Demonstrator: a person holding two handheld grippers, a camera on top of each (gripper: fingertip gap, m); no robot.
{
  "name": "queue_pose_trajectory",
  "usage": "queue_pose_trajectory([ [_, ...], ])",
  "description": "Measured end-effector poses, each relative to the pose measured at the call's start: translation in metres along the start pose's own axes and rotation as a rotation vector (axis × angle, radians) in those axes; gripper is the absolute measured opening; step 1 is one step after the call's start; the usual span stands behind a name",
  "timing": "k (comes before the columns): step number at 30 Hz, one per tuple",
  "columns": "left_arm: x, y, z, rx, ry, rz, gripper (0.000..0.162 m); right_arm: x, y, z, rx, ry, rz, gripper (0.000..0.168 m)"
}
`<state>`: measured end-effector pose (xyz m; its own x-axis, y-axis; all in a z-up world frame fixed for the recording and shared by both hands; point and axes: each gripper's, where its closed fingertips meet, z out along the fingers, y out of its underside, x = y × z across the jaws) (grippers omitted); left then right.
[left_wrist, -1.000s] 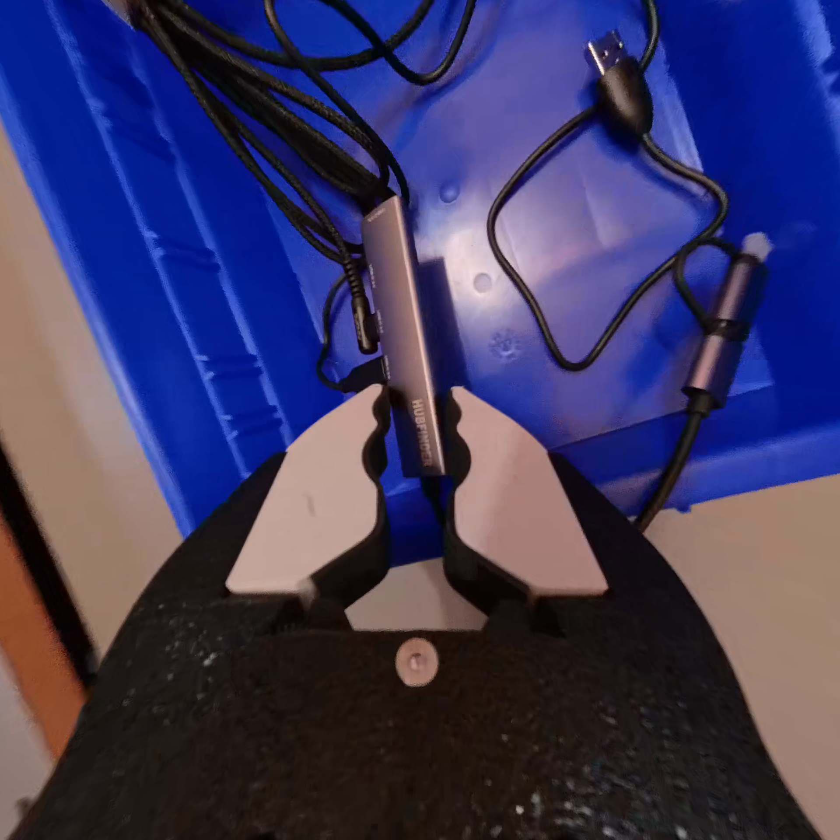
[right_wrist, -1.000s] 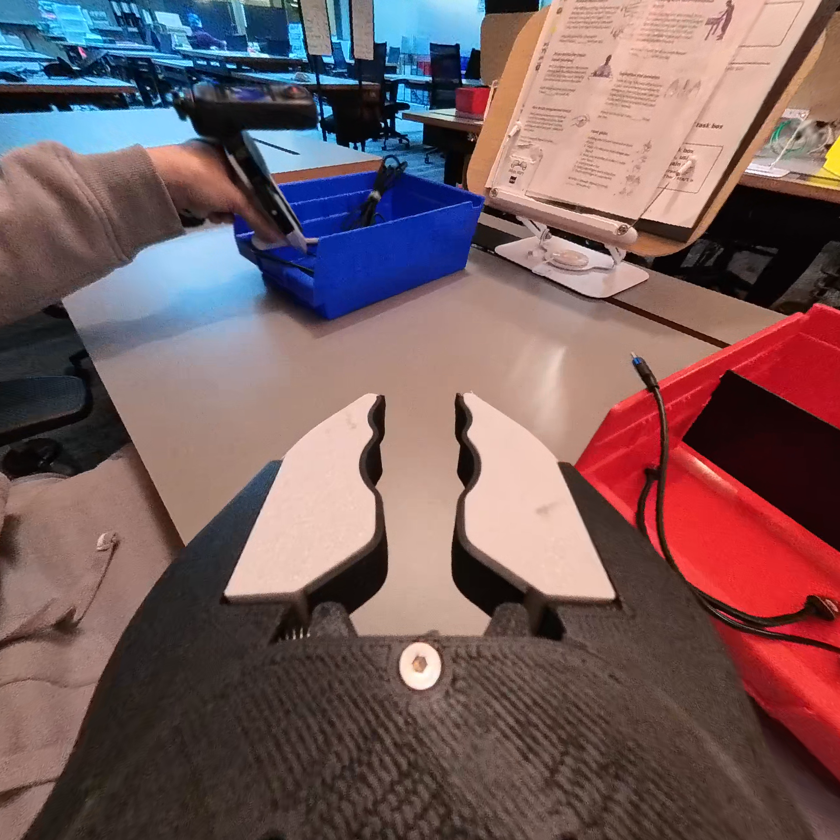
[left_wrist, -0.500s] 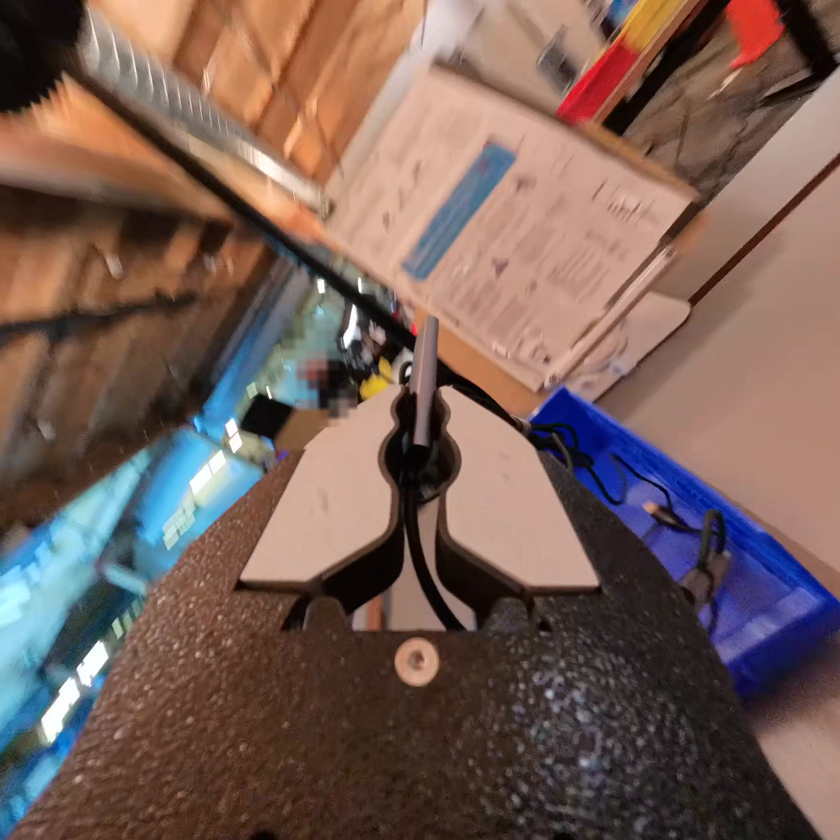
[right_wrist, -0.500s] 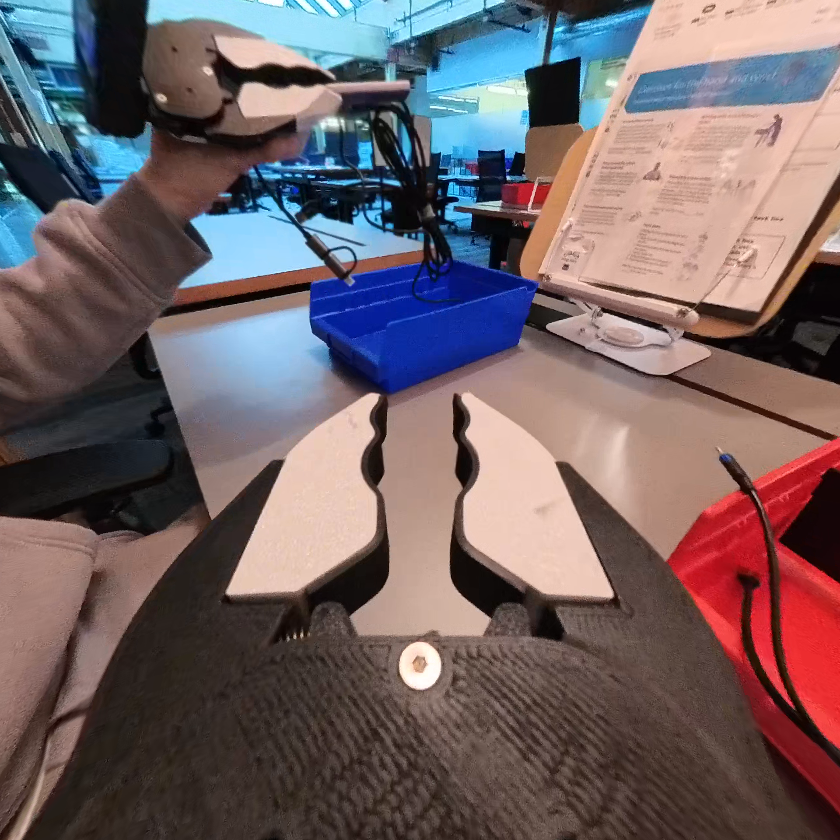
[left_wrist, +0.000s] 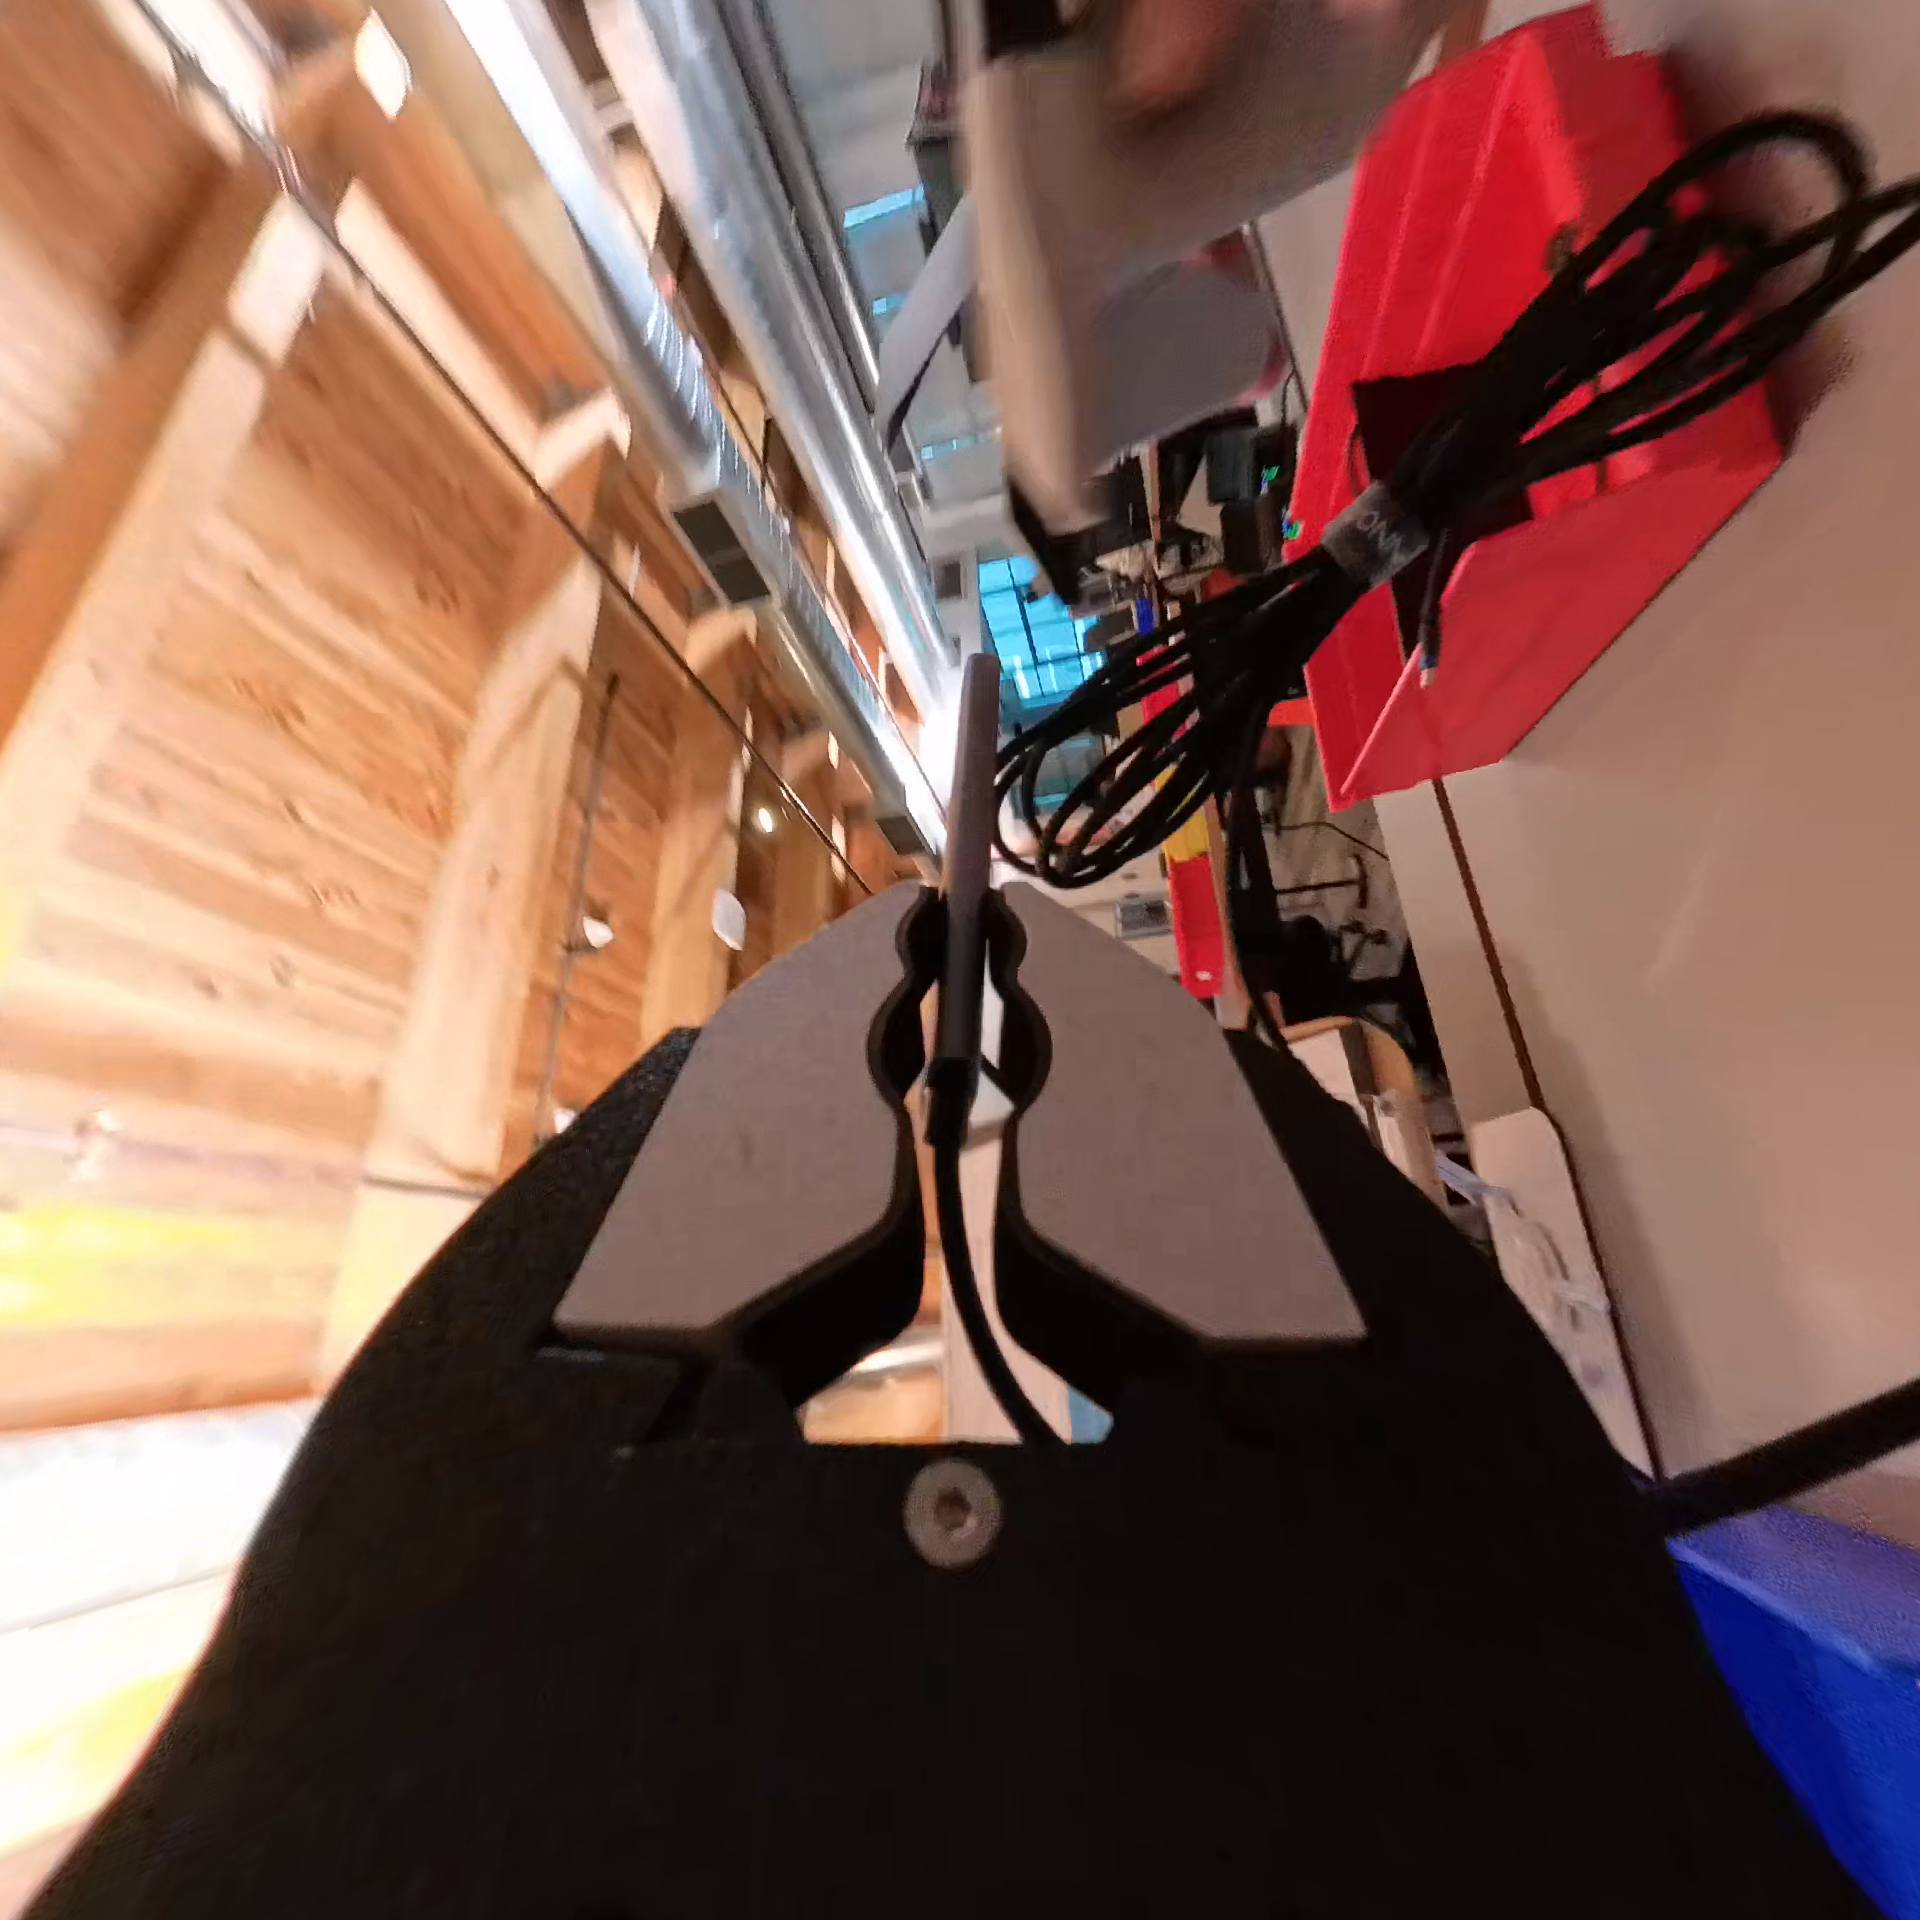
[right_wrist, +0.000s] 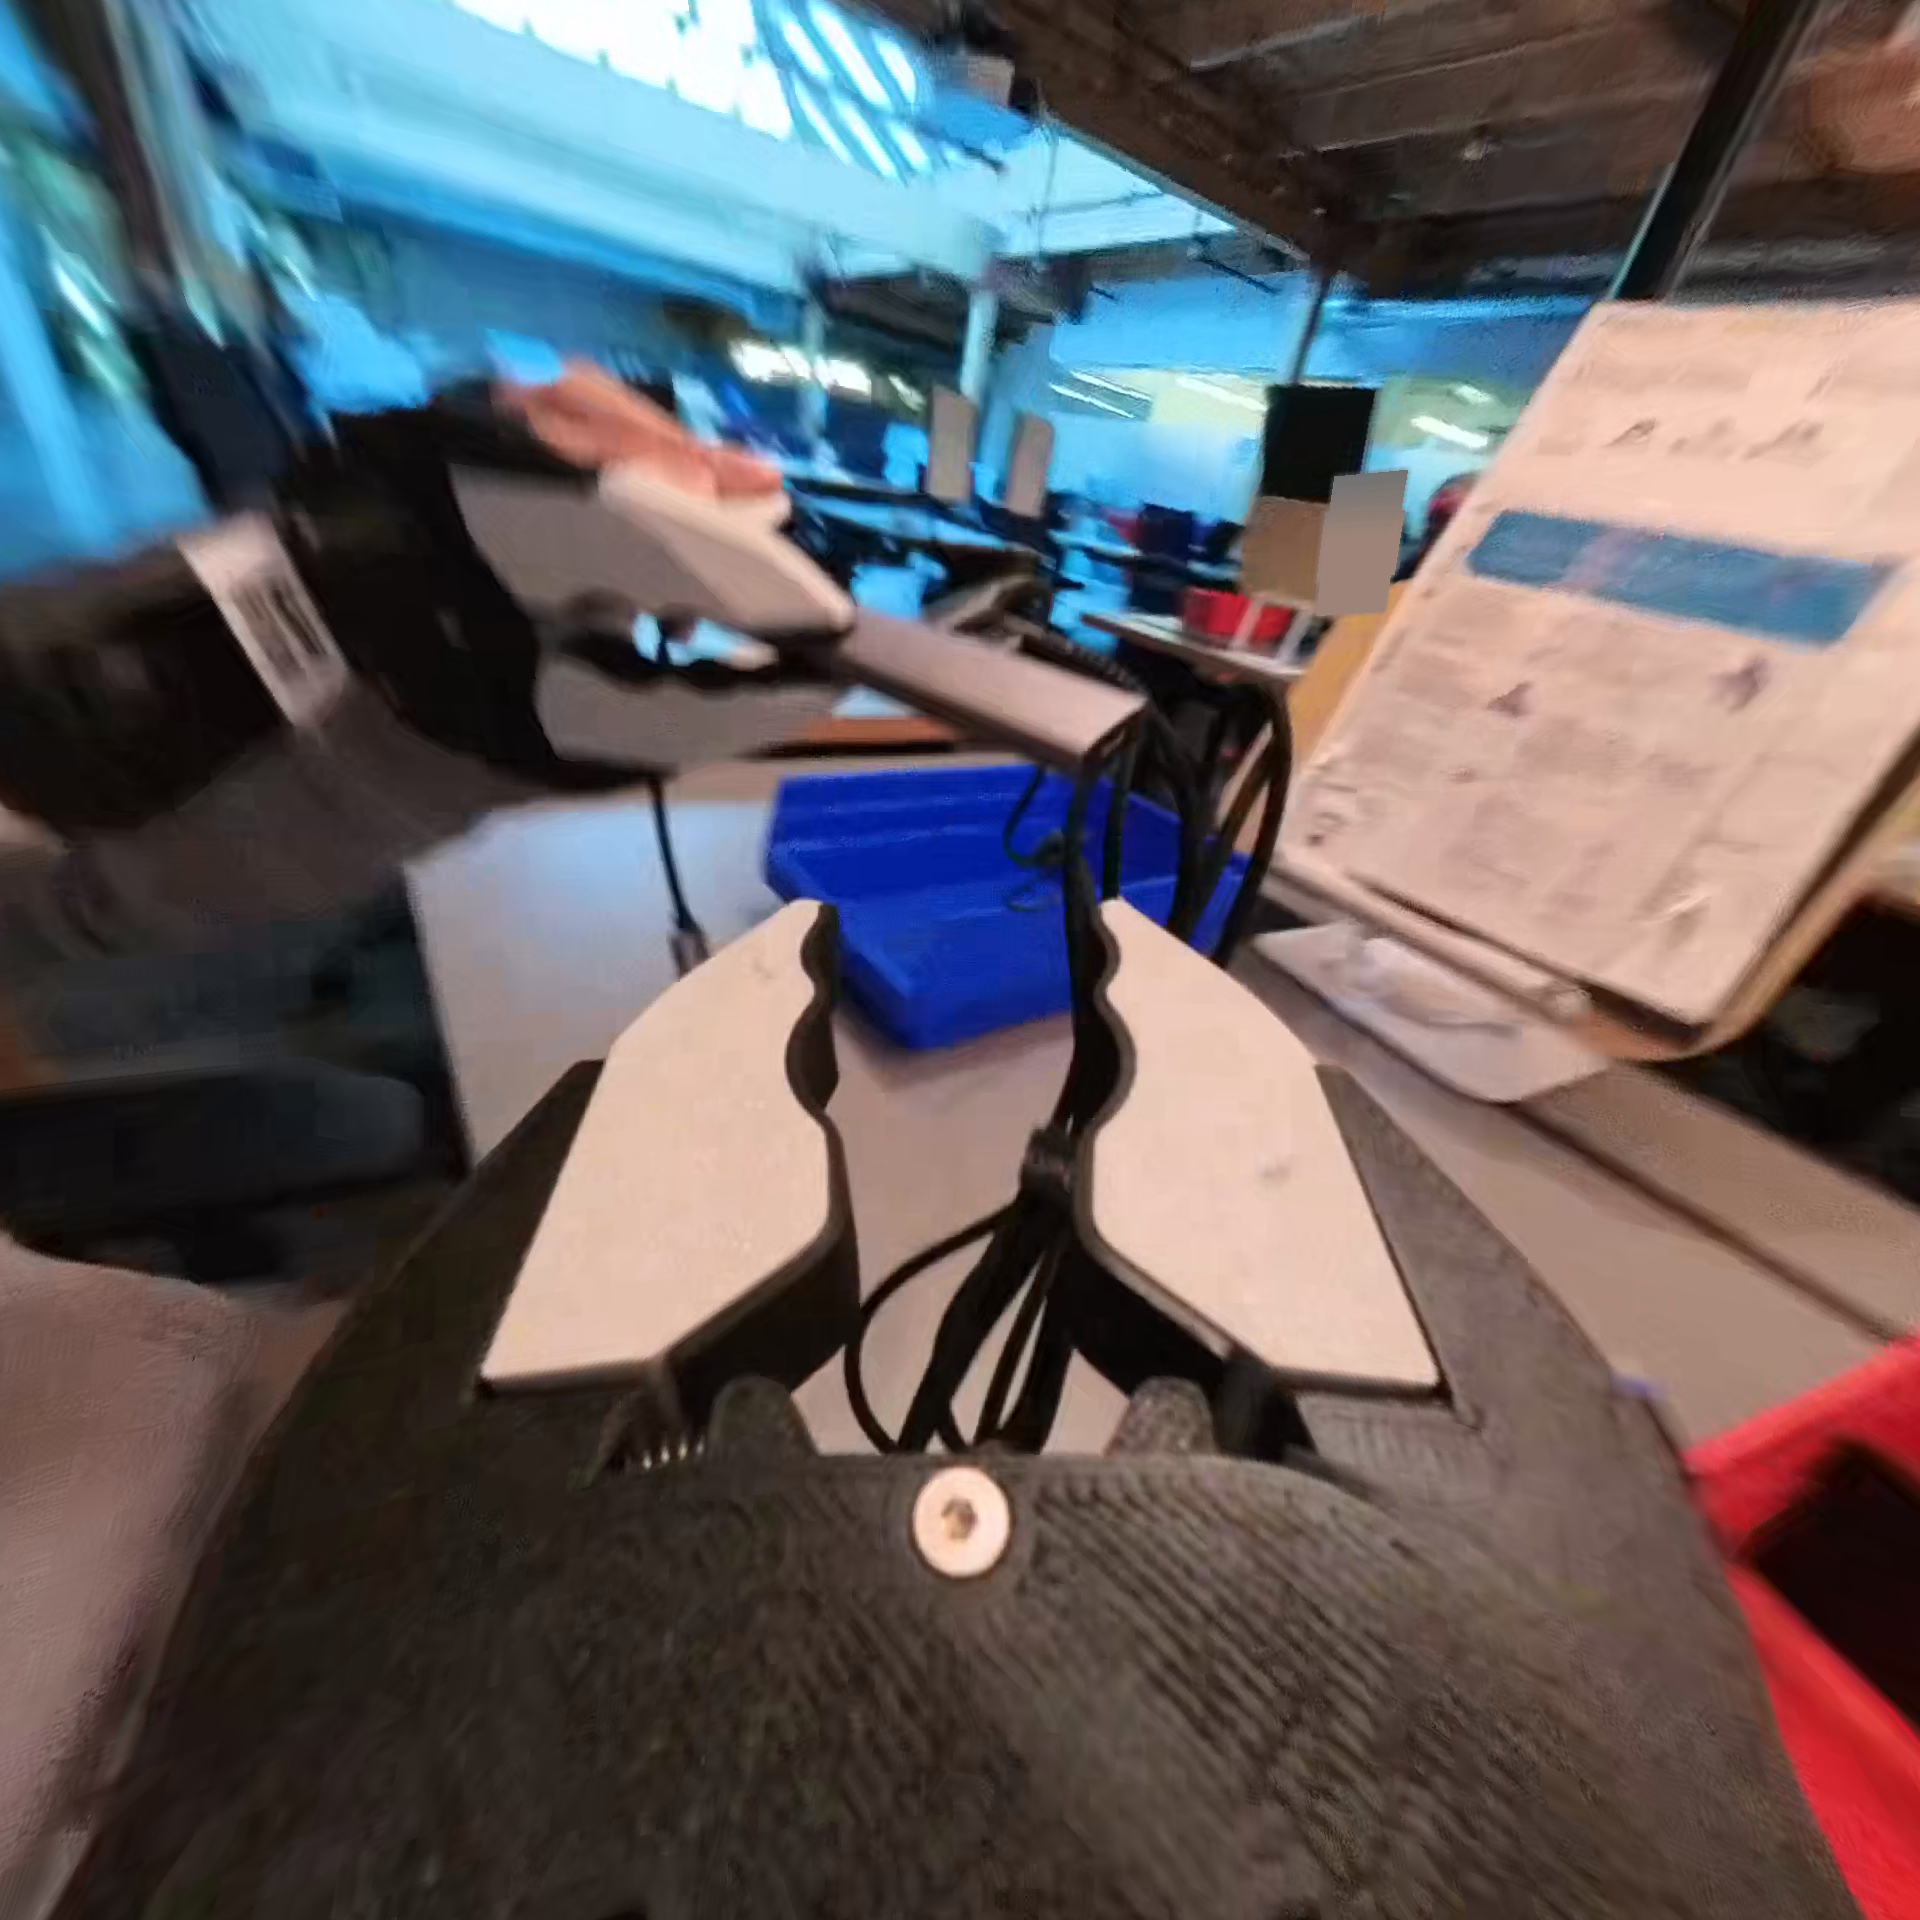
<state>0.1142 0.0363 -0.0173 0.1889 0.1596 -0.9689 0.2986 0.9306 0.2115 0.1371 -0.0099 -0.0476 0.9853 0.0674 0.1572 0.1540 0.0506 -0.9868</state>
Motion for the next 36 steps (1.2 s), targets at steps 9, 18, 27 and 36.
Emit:
queue_pose_trajectory([
  [9,0.053,-0.041,0.009,0.145,-0.014,0.263,0.008,0.007,0.027,-0.029,0.056,-0.201,0.61,0.027],
  [18,0.048,-0.069,0.021,0.22,-0.033,0.254,0.008,0.018,0.013,-0.053,-0.293,0.05,-0.213,0.057],
  [27,0.061,-0.066,0.018,0.198,-0.013,0.136,0.009,0.02,0.063,-0.025,-0.392,0.08,-0.561,0.033],
  [36,0.085,-0.047,0.003,0.174,0.08,0.167,0.009,-0.003,0.058,-0.007,-0.268,-0.044,-0.63,0.047],
])
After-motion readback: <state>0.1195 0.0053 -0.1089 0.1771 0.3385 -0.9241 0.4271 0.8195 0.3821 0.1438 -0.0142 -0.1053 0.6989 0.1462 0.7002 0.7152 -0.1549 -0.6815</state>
